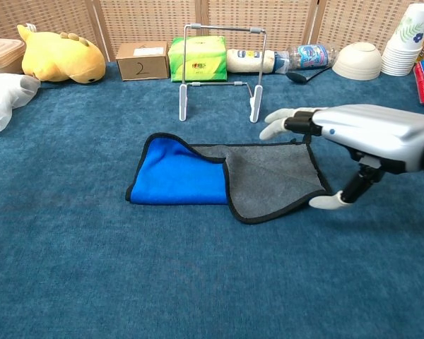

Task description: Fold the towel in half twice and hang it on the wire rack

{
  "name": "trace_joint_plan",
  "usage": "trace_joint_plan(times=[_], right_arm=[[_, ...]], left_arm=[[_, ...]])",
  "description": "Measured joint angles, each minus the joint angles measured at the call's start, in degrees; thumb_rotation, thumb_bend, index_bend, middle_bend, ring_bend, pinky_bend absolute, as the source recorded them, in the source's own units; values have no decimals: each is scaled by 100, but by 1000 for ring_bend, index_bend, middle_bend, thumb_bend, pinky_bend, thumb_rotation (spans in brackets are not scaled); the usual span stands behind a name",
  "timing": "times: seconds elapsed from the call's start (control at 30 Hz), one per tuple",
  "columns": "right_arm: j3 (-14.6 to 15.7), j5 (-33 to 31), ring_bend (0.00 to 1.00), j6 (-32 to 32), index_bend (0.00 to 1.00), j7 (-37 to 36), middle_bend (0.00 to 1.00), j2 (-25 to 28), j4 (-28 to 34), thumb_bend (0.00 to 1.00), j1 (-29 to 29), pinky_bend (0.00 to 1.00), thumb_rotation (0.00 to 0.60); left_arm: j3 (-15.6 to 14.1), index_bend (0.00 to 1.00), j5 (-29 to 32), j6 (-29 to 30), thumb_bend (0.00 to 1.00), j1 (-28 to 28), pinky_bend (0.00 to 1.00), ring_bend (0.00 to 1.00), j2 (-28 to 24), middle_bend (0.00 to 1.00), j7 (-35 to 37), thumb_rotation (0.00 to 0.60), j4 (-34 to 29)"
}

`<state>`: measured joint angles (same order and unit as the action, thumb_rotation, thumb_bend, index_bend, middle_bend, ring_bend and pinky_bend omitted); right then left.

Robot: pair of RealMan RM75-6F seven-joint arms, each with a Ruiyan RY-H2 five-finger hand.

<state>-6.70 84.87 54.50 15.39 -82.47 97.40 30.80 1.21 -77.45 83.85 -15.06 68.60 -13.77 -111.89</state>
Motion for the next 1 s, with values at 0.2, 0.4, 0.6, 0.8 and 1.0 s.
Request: trace_joint_plan(times=[0.2,0.4,0.6,0.8,1.0], right_arm=[[78,209,0,57,117,-130,47,-302,-474,221,147,0,600],[187,535,0,174,111,-423,45,-565,-975,221,294,0,600],[241,769,0,321,99,-648,41,-741,-1377,211,405,0,600],[331,1047,0,530,97,-972,38,-898,-1935,201,509,0,600],[470,1220,0,725,91,-1305,33,-1001,-2368,198,569,0,600]], left_arm=[[68,232,18,-70,416,25,0,0,-32,86,-16,600,-78],[113,231,-9,-105,416,52,0,0,-61,85,-36,600,-145],[147,229,-9,-138,415,63,0,0,-63,83,-57,600,-174],[184,225,-9,-190,414,66,0,0,-57,80,-126,600,-244],[220,223,5,-218,414,71,0,0,-48,79,-194,600,-297]])
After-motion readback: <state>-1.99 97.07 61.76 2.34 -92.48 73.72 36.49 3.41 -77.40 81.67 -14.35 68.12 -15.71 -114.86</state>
